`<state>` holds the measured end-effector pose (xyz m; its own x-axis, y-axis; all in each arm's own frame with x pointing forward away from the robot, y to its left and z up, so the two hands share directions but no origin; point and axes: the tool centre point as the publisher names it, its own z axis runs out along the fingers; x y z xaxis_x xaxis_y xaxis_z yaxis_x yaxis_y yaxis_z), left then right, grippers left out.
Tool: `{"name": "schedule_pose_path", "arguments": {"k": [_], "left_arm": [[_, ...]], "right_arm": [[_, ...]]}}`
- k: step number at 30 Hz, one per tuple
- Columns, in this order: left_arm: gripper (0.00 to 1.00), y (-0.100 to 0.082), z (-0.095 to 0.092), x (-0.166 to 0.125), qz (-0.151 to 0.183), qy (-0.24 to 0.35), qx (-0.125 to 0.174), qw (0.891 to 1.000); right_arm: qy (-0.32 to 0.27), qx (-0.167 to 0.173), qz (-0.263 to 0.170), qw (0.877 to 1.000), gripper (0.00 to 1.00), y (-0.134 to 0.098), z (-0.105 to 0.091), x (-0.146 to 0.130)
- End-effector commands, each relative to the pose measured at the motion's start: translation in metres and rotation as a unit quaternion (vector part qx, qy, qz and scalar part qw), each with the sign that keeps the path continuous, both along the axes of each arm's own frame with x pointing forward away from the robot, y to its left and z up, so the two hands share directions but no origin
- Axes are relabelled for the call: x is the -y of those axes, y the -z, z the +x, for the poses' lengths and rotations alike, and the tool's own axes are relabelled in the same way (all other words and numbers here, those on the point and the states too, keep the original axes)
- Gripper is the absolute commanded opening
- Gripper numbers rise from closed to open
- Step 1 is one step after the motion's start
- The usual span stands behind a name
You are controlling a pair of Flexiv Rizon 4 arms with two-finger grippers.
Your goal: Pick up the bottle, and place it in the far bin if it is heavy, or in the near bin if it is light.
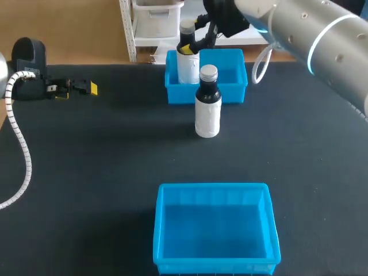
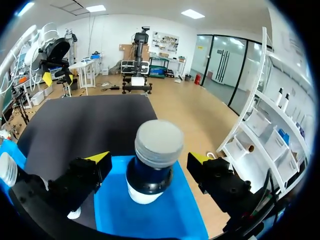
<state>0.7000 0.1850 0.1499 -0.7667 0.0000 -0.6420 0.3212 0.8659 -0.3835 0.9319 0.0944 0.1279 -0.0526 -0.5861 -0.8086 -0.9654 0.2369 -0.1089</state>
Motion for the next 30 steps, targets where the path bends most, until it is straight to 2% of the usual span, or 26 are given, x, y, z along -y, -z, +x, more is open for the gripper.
{"name": "schedule_pose_path", "arguments": {"k": [1,8,13,21,30], "left_arm": [[1.00,0.000,0.000,0.000,0.000,0.000,0.000,1.000],[1.00,0.000,0.000,0.000,0.000,0.000,0.000,1.000],[1.00,0.000,0.000,0.000,0.000,0.000,0.000,1.000],[1.00,0.000,0.000,0.000,0.000,0.000,0.000,1.000],[1.00,0.000,0.000,0.000,0.000,0.000,0.000,1.000]], "right_arm": [[-0.156,-0.118,0.012,0.981,1.00,-0.007,0.003,0.018],[-0.121,-0.105,0.016,0.987,1.00,-0.021,-0.006,0.057],[-0.091,-0.095,0.025,0.991,1.00,-0.032,-0.021,0.090],[-0.048,-0.083,0.033,0.995,1.00,-0.046,-0.060,0.137],[-0.006,-0.074,0.045,0.996,1.00,-0.057,-0.109,0.169]]}}
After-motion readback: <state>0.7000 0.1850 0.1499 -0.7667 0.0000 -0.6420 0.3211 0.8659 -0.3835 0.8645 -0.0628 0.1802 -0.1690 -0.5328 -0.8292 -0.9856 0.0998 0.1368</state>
